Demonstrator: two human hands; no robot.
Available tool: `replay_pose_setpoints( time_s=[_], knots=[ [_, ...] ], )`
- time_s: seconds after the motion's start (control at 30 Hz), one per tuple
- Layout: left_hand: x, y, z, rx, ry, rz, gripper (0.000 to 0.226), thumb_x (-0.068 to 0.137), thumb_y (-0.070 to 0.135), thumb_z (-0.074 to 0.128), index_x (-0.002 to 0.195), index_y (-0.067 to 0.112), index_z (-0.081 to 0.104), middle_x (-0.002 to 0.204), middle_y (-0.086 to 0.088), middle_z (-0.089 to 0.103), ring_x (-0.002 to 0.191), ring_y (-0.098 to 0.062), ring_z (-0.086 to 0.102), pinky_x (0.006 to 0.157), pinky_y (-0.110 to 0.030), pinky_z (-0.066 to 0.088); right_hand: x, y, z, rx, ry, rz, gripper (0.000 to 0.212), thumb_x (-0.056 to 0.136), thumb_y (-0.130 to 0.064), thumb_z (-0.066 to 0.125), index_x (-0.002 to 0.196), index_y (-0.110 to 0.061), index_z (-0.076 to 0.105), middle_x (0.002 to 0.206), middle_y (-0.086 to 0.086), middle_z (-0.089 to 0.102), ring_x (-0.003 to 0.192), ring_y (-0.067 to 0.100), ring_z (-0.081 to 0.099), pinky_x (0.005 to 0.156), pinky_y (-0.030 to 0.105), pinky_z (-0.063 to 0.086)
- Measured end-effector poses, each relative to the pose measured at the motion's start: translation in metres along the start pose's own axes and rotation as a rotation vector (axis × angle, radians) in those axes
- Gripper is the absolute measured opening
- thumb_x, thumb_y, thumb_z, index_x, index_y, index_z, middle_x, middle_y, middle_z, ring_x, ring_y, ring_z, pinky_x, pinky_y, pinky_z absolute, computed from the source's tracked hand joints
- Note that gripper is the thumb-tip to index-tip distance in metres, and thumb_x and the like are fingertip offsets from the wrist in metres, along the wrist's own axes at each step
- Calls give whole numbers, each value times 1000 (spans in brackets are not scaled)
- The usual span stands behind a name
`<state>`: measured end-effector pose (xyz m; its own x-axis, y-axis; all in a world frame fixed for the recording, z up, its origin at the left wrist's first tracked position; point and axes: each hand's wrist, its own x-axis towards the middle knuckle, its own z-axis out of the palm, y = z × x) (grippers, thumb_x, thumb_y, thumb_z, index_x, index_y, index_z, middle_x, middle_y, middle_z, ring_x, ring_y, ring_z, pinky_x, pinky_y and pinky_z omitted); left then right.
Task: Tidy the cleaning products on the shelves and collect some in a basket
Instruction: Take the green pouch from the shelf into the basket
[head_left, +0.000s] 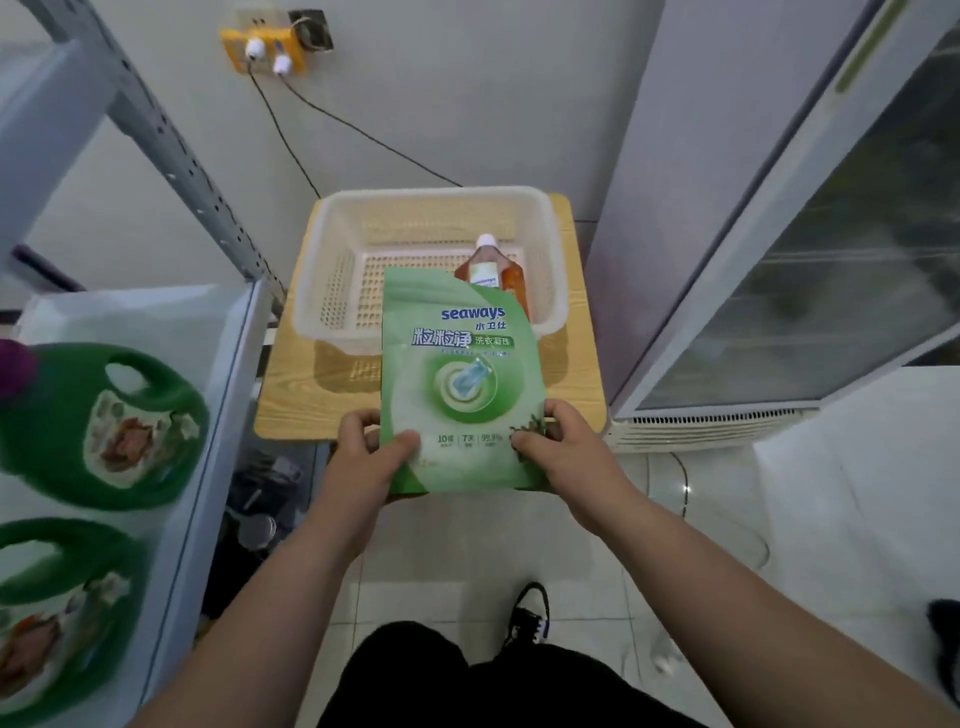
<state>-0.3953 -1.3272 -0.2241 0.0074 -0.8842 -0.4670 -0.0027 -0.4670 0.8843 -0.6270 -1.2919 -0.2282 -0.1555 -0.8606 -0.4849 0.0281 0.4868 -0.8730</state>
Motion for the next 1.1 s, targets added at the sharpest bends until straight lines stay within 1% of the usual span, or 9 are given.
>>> replay_pose_setpoints(
  time_s=[0.17, 0.27, 0.47, 0.63, 0.7, 0.8, 0.9, 1.0, 1.1],
  knots=[
    [60, 53, 10, 152, 87, 58, 38, 78, 33, 74, 108, 35, 52, 103, 8, 71, 84, -10, 73, 69, -28, 56, 85, -52, 8, -83, -37, -22, 43, 71, -40, 72, 112, -34, 63, 109, -7, 77, 102, 17, 74, 96, 53, 58],
    [114, 79, 3, 212, 91, 83, 32, 88, 24, 72, 112, 33, 51, 108, 8, 66, 74, -1, 71, 57, -21, 57, 137, -81, 25, -148, -32, -35, 42, 73, -43, 69, 114, -38, 61, 111, -9, 74, 103, 17, 73, 94, 51, 59],
    [237, 116, -11, 393, 8, -4, 57, 74, 34, 70, 126, 24, 49, 123, -1, 58, 105, -26, 65, 84, -49, 60, 235, -116, 66, -314, 106, 6, 29, 83, -34, 70, 110, -35, 59, 108, -8, 70, 100, 19, 70, 88, 48, 61],
    [322, 103, -23, 728, -121, -66, 19, 74, 15, 69, 91, 13, 62, 86, -4, 66, 75, -24, 64, 53, -25, 41, 297, -122, 93, -646, 72, 109, 18, 89, -32, 73, 91, -33, 55, 84, -19, 60, 78, 5, 62, 60, 21, 46],
    [342, 93, -26, 822, -147, -120, 23, 73, 13, 70, 95, 12, 62, 86, -4, 67, 71, -20, 61, 50, -25, 37, 314, -116, 102, -729, 32, 157, 14, 91, -27, 72, 91, -28, 58, 88, -11, 65, 86, 13, 68, 54, 20, 36],
    [363, 78, -33, 914, -178, -216, 39, 74, 16, 73, 110, 9, 58, 95, -6, 68, 78, -20, 63, 56, -27, 45, 328, -113, 113, -809, 2, 214, 36, 89, -25, 74, 118, -18, 54, 105, 4, 67, 104, 29, 68, 65, 30, 42],
    [373, 69, -33, 1084, -242, -249, 50, 75, 27, 76, 117, 11, 53, 93, -2, 63, 81, -21, 62, 63, -31, 49, 333, -107, 115, -1001, -127, 197, 87, 91, -24, 67, 159, -23, 14, 109, 9, 63, 96, 33, 64, 71, 35, 46],
    [370, 65, -25, 1316, -243, -187, 71, 82, 42, 77, 134, 10, 41, 105, -4, 60, 92, -26, 61, 72, -36, 52, 335, -101, 111, -1262, -269, 168, 88, 94, -27, 59, 164, -35, 6, 110, 11, 54, 95, 30, 58, 70, 37, 51],
    [362, 57, -22, 1451, -244, 39, 100, 89, 40, 72, 159, 15, 6, 158, -20, 28, 141, -39, 37, 106, -49, 48, 336, -95, 107, -1424, -271, 11, 81, 94, -35, 53, 165, -28, 14, 143, 18, 38, 136, 38, 38, 105, 47, 44]
  ],
)
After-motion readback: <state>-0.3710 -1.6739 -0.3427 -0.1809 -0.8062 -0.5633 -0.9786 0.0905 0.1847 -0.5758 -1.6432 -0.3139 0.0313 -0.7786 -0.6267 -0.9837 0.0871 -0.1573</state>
